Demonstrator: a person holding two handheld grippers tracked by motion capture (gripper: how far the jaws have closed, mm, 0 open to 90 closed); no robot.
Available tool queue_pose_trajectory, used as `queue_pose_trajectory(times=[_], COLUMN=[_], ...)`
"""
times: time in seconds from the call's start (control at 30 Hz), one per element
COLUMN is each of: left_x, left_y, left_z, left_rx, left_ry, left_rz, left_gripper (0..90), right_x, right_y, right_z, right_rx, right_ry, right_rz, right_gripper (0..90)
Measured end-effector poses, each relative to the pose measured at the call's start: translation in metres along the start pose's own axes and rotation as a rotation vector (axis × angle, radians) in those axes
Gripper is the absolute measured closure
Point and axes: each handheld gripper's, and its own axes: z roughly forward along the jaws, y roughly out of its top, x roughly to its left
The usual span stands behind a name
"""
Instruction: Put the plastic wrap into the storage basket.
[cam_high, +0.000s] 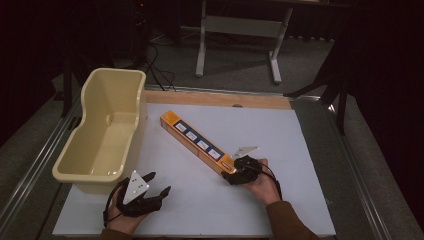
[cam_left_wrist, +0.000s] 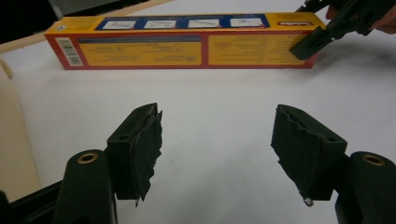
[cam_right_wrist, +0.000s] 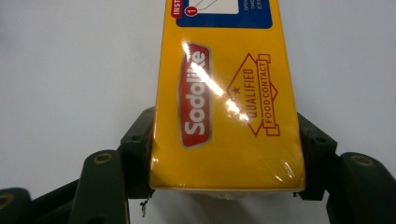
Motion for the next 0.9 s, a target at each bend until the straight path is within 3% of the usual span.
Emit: queue_pose_trajectory(times=[0.2,0.5,0.57,0.87,0.9], left_x=[0.0,0.0,0.0,-0.001,-0.001], left_y=[0.0,-0.001,-0.001,-0.001,-0.001], left_z=[0.0,0.001,0.001,0.002,0.002], left_rx=[0.002,0.007,0.005,0.002,0.003], left_ry=[0.0,0.007,0.007,0.009,0.009], left_rz=[-0.001,0.0,-0.001,-0.004,-0.002], left_gripper=[32.6,32.6,32.6,32.6,32.6], right_x=[-0.004,-0.013,-0.013,-0.017,-0.019], right_y=[-0.016,-0.063,-0.066,-0.115,-0.127], right_z=[-0.015,-0.053,-0.056,-0.098,-0.109], right_rx=[0.012,0.02,0.02,0.038,0.047], right_ry=[-0.006,-0.012,-0.012,-0.024,-0.026], right_rz=[0.001,0.008,0.004,0.026,0.034], right_gripper=[37.9,37.9,37.9,37.9,37.9])
